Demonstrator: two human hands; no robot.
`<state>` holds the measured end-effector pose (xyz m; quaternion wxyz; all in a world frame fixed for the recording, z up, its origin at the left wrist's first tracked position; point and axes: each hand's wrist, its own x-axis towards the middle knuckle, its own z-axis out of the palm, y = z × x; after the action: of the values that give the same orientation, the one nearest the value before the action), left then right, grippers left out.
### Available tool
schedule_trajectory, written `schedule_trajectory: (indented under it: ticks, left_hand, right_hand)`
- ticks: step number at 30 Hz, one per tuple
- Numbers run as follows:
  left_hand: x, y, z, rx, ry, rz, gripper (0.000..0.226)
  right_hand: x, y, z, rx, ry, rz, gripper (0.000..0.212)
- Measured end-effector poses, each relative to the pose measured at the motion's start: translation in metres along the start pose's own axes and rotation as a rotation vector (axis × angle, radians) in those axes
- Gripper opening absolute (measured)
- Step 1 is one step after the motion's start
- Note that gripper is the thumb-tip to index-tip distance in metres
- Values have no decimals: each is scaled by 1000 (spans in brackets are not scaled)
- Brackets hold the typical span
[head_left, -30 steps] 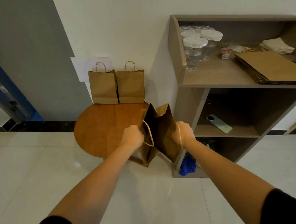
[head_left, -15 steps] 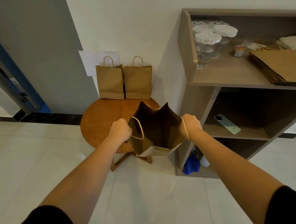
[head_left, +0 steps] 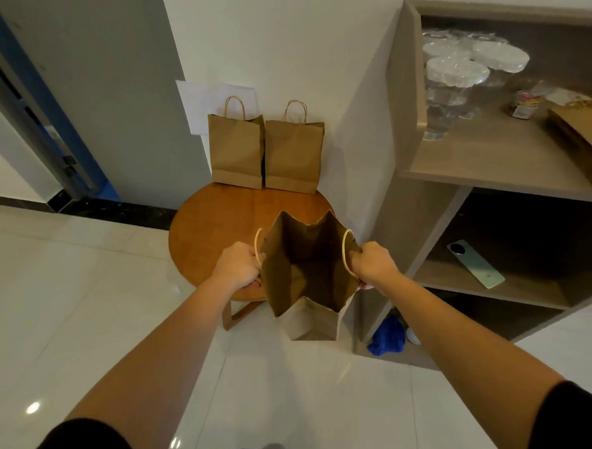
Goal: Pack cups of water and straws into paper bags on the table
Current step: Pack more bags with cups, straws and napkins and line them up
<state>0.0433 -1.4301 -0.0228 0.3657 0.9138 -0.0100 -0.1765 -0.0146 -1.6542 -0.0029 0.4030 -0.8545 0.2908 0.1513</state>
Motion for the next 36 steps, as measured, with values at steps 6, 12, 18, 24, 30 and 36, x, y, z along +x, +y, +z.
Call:
schedule_trajectory:
  ticks: [6, 12, 18, 24, 30, 36]
  left_hand:
    - [60, -4, -14, 38, 28, 2, 28]
    - [154, -5, -38, 56, -11, -54, 28]
    - [217, 0, -51, 140, -43, -69, 26]
    - [238, 3, -52, 134, -94, -74, 24]
    - [230, 9, -56, 149, -76, -68, 35]
    - [189, 23, -57, 260, 16, -49, 33]
  right_hand:
    - [63, -24, 21, -11, -22, 1, 40]
    - [142, -72, 35, 0, -39, 32, 38]
    - [190, -104, 43, 7, -74, 112, 35]
    - [207, -113, 52, 18, -68, 151, 33]
    - [201, -115, 48, 6, -56, 117, 36]
    - [171, -112, 30, -20, -15, 21, 34]
